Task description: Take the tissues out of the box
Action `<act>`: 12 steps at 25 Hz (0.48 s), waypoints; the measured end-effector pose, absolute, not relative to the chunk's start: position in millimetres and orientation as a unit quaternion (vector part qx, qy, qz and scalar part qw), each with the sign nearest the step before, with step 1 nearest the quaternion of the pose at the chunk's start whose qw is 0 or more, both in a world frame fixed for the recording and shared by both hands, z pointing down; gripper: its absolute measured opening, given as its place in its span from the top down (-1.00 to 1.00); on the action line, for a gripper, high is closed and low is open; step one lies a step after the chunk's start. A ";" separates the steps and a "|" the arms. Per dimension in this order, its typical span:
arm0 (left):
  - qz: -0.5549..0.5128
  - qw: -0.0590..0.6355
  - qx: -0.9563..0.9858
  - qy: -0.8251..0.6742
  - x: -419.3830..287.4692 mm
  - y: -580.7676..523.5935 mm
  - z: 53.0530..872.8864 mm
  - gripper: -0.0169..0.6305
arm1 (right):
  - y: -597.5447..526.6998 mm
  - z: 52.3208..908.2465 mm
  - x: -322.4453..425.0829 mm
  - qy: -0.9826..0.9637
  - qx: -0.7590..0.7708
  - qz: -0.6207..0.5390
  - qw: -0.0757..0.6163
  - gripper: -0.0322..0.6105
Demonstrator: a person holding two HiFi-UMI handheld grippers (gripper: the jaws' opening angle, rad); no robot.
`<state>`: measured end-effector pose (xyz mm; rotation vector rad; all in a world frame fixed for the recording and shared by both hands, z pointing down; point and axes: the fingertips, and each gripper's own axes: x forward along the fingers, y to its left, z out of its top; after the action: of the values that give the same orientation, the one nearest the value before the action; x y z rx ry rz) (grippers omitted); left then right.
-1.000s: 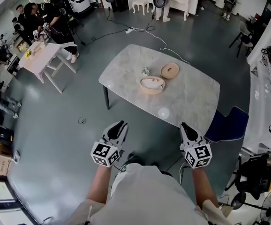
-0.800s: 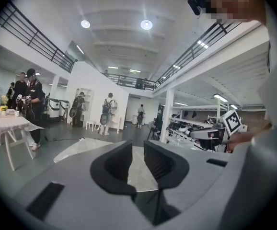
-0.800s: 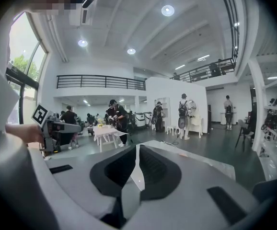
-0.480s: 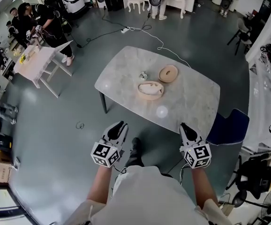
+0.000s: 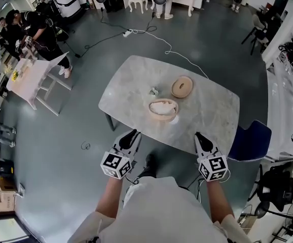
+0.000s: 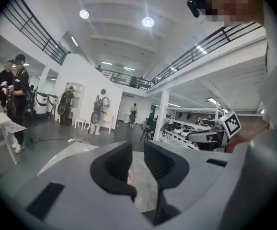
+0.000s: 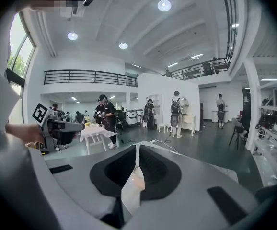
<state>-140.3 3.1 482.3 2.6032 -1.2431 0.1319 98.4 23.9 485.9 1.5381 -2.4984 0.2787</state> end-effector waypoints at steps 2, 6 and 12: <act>0.047 0.130 0.898 -0.418 -146.0 -19.7 482.0 0.69 | 5.5 486.1 88.8 -0.841 0.522 0.093 0.103 0.76; 0.051 0.138 0.907 -0.395 -155.2 -58.3 483.6 0.69 | -27.3 486.4 75.3 -0.832 0.536 0.094 0.111 0.76; 0.064 0.143 0.922 -0.355 -154.8 -99.1 495.1 0.69 | -65.0 494.8 64.0 -0.816 0.556 0.105 0.118 0.76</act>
<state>-154.8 -99.1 495.1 2.6579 -1.0235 0.1848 64.0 -65.0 494.8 1.6276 -2.3860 0.3063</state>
